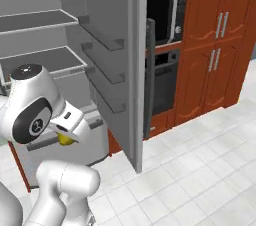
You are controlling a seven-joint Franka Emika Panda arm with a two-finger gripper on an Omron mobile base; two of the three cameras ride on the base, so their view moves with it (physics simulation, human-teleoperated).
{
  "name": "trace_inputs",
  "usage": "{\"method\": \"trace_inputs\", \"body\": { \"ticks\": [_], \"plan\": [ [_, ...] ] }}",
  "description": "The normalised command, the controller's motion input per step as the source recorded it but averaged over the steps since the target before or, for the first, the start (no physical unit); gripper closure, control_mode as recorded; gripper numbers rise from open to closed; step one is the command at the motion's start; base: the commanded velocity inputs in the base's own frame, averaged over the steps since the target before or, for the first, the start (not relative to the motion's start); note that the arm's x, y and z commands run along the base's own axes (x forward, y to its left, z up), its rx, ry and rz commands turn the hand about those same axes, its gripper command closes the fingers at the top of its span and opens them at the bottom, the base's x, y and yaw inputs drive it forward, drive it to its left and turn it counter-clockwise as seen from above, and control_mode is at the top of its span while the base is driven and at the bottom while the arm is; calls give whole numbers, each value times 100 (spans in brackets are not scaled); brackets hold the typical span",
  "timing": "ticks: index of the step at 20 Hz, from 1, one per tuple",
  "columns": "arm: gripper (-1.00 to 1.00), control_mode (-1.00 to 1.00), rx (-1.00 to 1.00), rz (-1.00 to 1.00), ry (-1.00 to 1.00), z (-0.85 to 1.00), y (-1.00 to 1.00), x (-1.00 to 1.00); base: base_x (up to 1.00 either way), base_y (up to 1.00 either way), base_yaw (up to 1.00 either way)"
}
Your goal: Retrieve a lemon from the fridge and place it on the cutting board with the fish.
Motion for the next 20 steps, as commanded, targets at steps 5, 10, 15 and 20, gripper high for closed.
{"method": "trace_inputs", "body": {
  "ticks": [5,10,15,20],
  "plan": [
    [100,100,0,0,0,0,0,0,-52,6,-48],
    [100,100,0,0,0,0,0,0,-10,-7,-60],
    [100,100,0,0,0,0,0,0,0,-7,-76],
    [100,100,0,0,0,0,0,0,0,-19,-74]
  ]
}}
